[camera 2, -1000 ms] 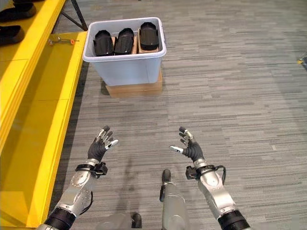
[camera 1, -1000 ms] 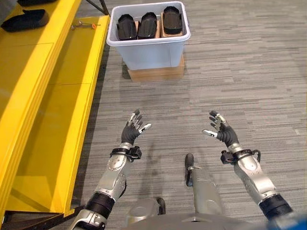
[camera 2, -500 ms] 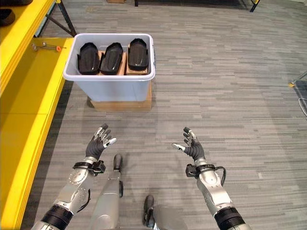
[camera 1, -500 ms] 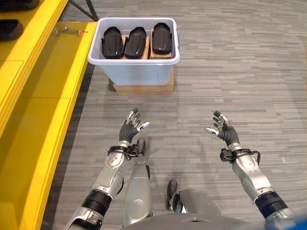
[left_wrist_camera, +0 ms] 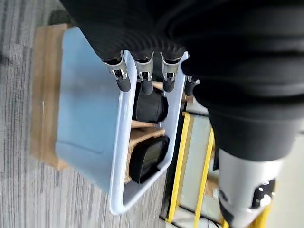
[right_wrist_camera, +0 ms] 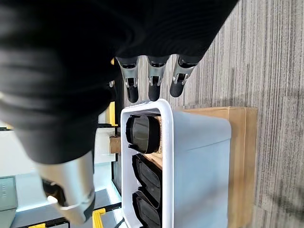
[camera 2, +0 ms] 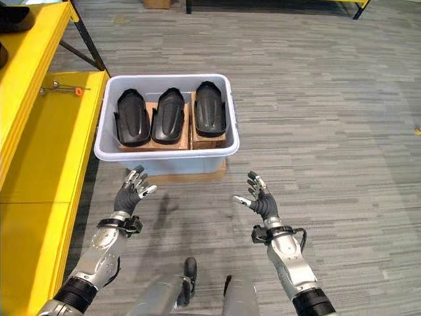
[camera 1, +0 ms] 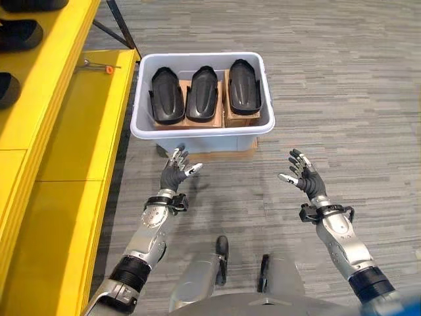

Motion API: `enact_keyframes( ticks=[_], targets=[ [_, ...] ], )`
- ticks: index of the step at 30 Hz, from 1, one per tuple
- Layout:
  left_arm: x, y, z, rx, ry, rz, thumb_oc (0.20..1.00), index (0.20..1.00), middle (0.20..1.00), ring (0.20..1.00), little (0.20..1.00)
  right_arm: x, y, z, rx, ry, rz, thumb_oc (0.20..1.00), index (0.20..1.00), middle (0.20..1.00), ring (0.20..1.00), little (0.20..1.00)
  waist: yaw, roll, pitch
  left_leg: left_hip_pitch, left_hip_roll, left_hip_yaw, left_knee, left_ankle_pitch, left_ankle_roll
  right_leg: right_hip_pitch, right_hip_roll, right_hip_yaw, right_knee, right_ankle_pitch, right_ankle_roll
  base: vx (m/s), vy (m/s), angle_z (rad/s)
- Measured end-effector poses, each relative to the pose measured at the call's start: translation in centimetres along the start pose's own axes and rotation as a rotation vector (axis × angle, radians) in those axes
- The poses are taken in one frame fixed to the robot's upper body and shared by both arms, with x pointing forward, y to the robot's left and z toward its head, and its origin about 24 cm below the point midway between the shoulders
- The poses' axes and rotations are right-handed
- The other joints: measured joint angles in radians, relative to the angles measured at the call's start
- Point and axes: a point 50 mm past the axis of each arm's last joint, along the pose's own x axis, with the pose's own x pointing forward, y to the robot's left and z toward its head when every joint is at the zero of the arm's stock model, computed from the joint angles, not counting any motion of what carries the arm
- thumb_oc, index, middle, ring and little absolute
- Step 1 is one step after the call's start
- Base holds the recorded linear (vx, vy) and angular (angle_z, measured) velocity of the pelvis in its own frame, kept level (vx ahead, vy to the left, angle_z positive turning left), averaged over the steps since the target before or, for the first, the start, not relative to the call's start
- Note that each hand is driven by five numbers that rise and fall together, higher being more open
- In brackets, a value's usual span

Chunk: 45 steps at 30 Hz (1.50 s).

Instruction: Move parts from the plastic box to the shelf.

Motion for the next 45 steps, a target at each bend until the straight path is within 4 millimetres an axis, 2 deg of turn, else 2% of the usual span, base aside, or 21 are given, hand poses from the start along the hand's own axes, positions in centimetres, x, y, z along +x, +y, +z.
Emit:
enact_keyframes(
  ticks=[4,6,7,9,11,13,16,18,20,21,22,23,25,26,27,28,31,32,35,39,45],
  targets=[
    [0.3,-0.4,0.2,-0.009,-0.016,-0.005,1.000,1.000,1.000,1.000,1.000,0.2,0.1,0.3,-0.002,-0.012,0.003,1.000,1.000,1.000,1.000,1.000,-0.022,-0.001,0.025,0.063,-0.022,-0.005,-0.035,-0.008,-0.041,-0.097,0.011,-0.073,-0.383,0.089,0.016,0.20,-0.071,0.20],
    [-0.8,-0.4,-1.1,-0.029,0.028,0.010,1.000,1.000,1.000,1.000,1.000,-0.3,-0.1,-0.3,-0.004,0.011,-0.005,1.000,1.000,1.000,1.000,1.000,-0.017,-0.008,0.021,0.145,-0.024,0.023,-0.030,-0.032,-0.082,0.021,-0.001,-0.155,-0.478,0.145,-0.037,0.11,-0.121,0.53],
    [-0.9,-0.4,-1.3,-0.029,0.035,0.008,1.000,1.000,1.000,1.000,1.000,-0.4,-0.3,-0.4,-0.006,0.017,-0.009,1.000,1.000,1.000,1.000,1.000,-0.010,-0.019,0.014,0.149,-0.027,0.027,-0.008,-0.043,-0.101,0.051,0.013,-0.138,-0.517,0.216,-0.066,0.12,-0.152,0.47],
    [-0.9,-0.4,-1.3,-0.032,0.034,0.011,1.000,1.000,1.000,1.000,1.000,0.3,-0.4,0.4,-0.014,-0.012,-0.010,1.000,1.000,1.000,1.000,1.000,0.021,-0.010,0.011,0.119,0.005,0.047,0.063,-0.049,-0.123,0.086,0.052,-0.117,-0.575,0.256,-0.108,0.08,-0.095,0.01],
    [-0.8,-0.6,-1.2,-0.033,0.029,-0.002,1.000,1.000,1.000,1.000,1.000,0.7,-0.5,1.0,-0.012,-0.037,-0.012,1.000,1.000,1.000,1.000,1.000,0.019,-0.022,0.008,0.042,0.023,0.048,0.171,-0.074,-0.151,0.114,0.056,-0.118,-0.626,0.262,-0.123,0.08,-0.081,-0.08],
    [-0.5,-0.8,-0.8,-0.031,0.017,-0.017,1.000,1.000,1.000,1.000,1.000,1.0,-1.0,1.6,-0.017,-0.059,-0.030,1.000,1.000,1.000,1.000,1.000,0.007,-0.023,0.008,0.017,0.089,0.041,0.130,-0.073,-0.155,0.122,0.064,-0.128,-0.613,0.240,-0.132,0.04,-0.081,0.00],
    [-0.6,-0.8,-1.0,-0.033,0.023,-0.020,1.000,1.000,1.000,1.000,1.000,0.8,-1.6,1.5,-0.034,-0.052,-0.043,1.000,1.000,1.000,1.000,1.000,-0.006,-0.017,0.006,0.002,0.135,-0.001,0.135,-0.023,-0.203,0.105,0.090,-0.124,-0.537,0.171,-0.099,0.01,-0.074,0.01],
    [-0.3,-1.0,-0.6,-0.031,0.010,-0.030,1.000,1.000,1.000,1.000,1.000,0.6,-1.8,1.1,-0.037,-0.037,-0.050,1.000,1.000,1.000,1.000,1.000,-0.021,-0.035,0.012,-0.093,0.126,-0.010,0.309,-0.009,-0.238,0.098,0.084,-0.089,-0.516,0.146,-0.100,-0.01,-0.054,0.22],
    [-0.7,-1.2,-1.2,-0.029,0.035,-0.039,1.000,1.000,1.000,1.000,1.000,0.4,-2.3,0.4,-0.048,-0.004,-0.062,1.000,1.000,1.000,1.000,1.000,0.017,-0.036,0.022,-0.188,0.119,-0.041,0.518,0.080,-0.313,0.125,0.083,-0.072,-0.528,0.139,-0.104,0.14,0.015,-0.18],
    [-0.8,-1.3,-1.3,-0.030,0.038,-0.042,1.000,1.000,1.000,1.000,1.000,0.3,-2.3,0.0,-0.044,0.011,-0.070,1.000,1.000,1.000,1.000,1.000,0.025,-0.047,0.026,-0.247,0.121,-0.059,0.587,0.111,-0.297,0.135,0.077,-0.072,-0.541,0.137,-0.109,0.28,0.210,0.01],
    [-0.6,-1.1,-1.1,-0.025,0.032,-0.042,1.000,1.000,1.000,1.000,1.000,0.1,-1.9,-0.4,-0.020,0.020,-0.076,1.000,1.000,1.000,1.000,1.000,0.032,-0.063,0.025,-0.244,0.220,-0.069,0.348,0.084,-0.253,0.156,0.078,-0.088,-0.586,0.137,-0.109,0.25,0.266,0.07],
    [-0.6,-1.0,-1.1,-0.027,0.030,-0.034,1.000,1.000,1.000,1.000,1.000,0.2,-1.7,-0.4,-0.013,0.016,-0.073,1.000,1.000,1.000,1.000,1.000,0.034,-0.074,0.032,-0.219,0.295,-0.068,0.165,0.097,-0.247,0.161,0.083,-0.094,-0.589,0.147,-0.111,0.17,0.213,0.03],
    [-0.6,-1.0,-1.2,-0.027,0.037,-0.034,1.000,1.000,1.000,1.000,1.000,0.2,-1.8,-0.5,-0.010,0.018,-0.090,1.000,1.000,1.000,1.000,1.000,0.034,-0.065,0.040,-0.180,0.428,-0.119,-0.078,0.146,-0.281,0.163,0.101,-0.087,-0.563,0.132,-0.115,0.11,0.136,-0.22],
    [-0.8,-1.1,-1.4,-0.032,0.046,-0.033,1.000,1.000,1.000,1.000,1.000,0.0,-2.0,-0.6,-0.016,0.025,-0.100,1.000,1.000,1.000,1.000,1.000,0.033,-0.064,0.043,-0.162,0.441,-0.119,-0.088,0.157,-0.274,0.169,0.089,-0.077,-0.548,0.125,-0.119,0.34,0.499,-0.33],
    [-0.8,-1.5,-1.6,-0.036,0.055,-0.049,1.000,1.000,1.000,1.000,1.000,-0.6,-2.7,-1.0,-0.021,0.040,-0.130,1.000,1.000,1.000,1.000,1.000,0.024,-0.031,0.040,-0.148,0.447,-0.121,-0.071,0.174,-0.285,0.205,0.080,-0.075,-0.567,0.122,-0.052,0.38,0.592,-0.18],
    [-0.7,-1.5,-1.5,-0.038,0.051,-0.051,1.000,1.000,1.000,1.000,1.000,-0.8,-2.8,-1.4,-0.012,0.056,-0.147,1.000,1.000,1.000,1.000,1.000,0.018,-0.011,0.037,-0.125,0.451,-0.086,-0.087,0.179,-0.293,0.223,0.082,-0.077,-0.565,0.110,-0.030,0.27,0.463,-0.18],
    [-0.9,-1.5,-1.7,-0.041,0.056,-0.061,1.000,1.000,1.000,1.000,1.000,-0.9,-3.3,-0.6,-0.043,0.031,-0.133,1.000,1.000,1.000,1.000,1.000,0.022,0.055,-0.003,-0.040,0.365,-0.043,-0.135,0.192,-0.280,0.231,0.034,-0.019,-0.571,0.123,0.040,0.12,0.229,-0.38],
    [-0.6,-1.3,-1.3,-0.029,0.045,-0.060,1.000,1.000,1.000,1.000,1.000,-0.8,-2.9,-0.6,-0.026,0.027,-0.131,1.000,1.000,1.000,1.000,1.000,0.015,0.026,-0.003,-0.036,0.319,-0.021,-0.137,0.201,-0.306,0.231,-0.019,-0.004,-0.573,0.127,0.061,0.09,0.187,-0.10],
    [0.4,-0.7,0.4,0.008,-0.009,-0.065,1.000,1.000,1.000,1.000,1.000,-0.8,-1.2,-1.1,-0.007,0.038,-0.075,1.000,1.000,1.000,1.000,1.000,0.031,-0.037,-0.015,-0.056,0.214,0.014,-0.084,0.158,-0.239,0.252,-0.122,0.022,-0.616,0.155,0.071,0.05,0.115,0.16],
    [0.7,0.6,1.3,0.049,-0.036,-0.029,1.000,1.000,1.000,1.000,1.000,0.6,0.5,-0.1,0.016,-0.008,-0.033,1.000,1.000,1.000,1.000,1.000,0.042,-0.066,-0.022,-0.104,0.171,0.021,-0.007,0.098,-0.208,0.264,-0.156,0.029,-0.667,0.208,0.099,0.07,0.113,0.10],
    [0.7,0.6,1.2,0.047,-0.031,-0.021,1.000,1.000,1.000,1.000,1.000,1.1,0.8,0.4,0.013,-0.026,-0.010,1.000,1.000,1.000,1.000,1.000,0.033,-0.089,-0.038,-0.145,0.173,0.035,0.033,0.080,-0.210,0.267,-0.157,0.029,-0.734,0.211,0.106,0.03,0.030,-0.09]
  ],
)
